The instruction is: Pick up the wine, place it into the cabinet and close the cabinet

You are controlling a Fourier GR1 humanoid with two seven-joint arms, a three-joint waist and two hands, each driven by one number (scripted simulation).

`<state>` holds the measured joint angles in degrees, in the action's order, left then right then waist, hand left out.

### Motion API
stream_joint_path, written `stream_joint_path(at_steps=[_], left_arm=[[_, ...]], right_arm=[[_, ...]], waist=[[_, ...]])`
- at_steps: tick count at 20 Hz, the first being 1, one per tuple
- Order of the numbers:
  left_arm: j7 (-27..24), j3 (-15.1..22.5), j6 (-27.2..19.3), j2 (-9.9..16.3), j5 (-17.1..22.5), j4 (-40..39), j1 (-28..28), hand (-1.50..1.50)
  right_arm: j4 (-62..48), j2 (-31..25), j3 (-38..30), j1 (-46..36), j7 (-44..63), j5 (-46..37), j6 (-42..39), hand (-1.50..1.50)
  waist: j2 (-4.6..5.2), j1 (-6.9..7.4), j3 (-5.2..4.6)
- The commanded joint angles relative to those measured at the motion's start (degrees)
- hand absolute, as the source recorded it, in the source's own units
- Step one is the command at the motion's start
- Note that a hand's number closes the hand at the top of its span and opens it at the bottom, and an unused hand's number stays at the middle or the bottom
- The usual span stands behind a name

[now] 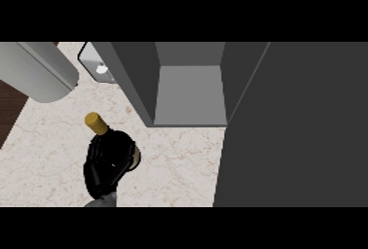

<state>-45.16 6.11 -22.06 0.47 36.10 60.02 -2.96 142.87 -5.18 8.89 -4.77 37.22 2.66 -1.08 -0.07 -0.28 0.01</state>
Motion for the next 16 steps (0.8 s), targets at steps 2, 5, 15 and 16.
stream_joint_path(at_steps=[2, 5, 15, 16], left_arm=[[-1.14, 1.74, 1.48, -0.44, -3.15, -1.13, -1.72, 1.5], [-0.07, 1.62, 0.57, -0.32, -4.37, -1.97, -2.13, 1.5], [5.52, 6.55, 25.32, 21.09, -7.44, -2.51, -1.37, 1.5], [6.88, 6.29, 25.83, 19.85, -6.69, -2.12, -3.26, 1.5]], right_arm=[[5.5, 0.33, 0.33, 1.06, 1.86, 1.36, -0.06, -1.5], [7.89, -0.88, -3.53, 5.17, 1.4, 5.34, -2.11, -1.5], [6.48, -0.07, -1.37, 0.09, 4.1, 2.76, -0.12, -1.5], [6.68, -1.06, -3.51, -1.57, 5.2, 5.07, -0.54, -1.5]], waist=[[0.0, 0.05, -0.01], [0.0, -0.07, 0.01], [-0.17, -0.35, -0.07], [-0.08, -0.27, -0.04]])
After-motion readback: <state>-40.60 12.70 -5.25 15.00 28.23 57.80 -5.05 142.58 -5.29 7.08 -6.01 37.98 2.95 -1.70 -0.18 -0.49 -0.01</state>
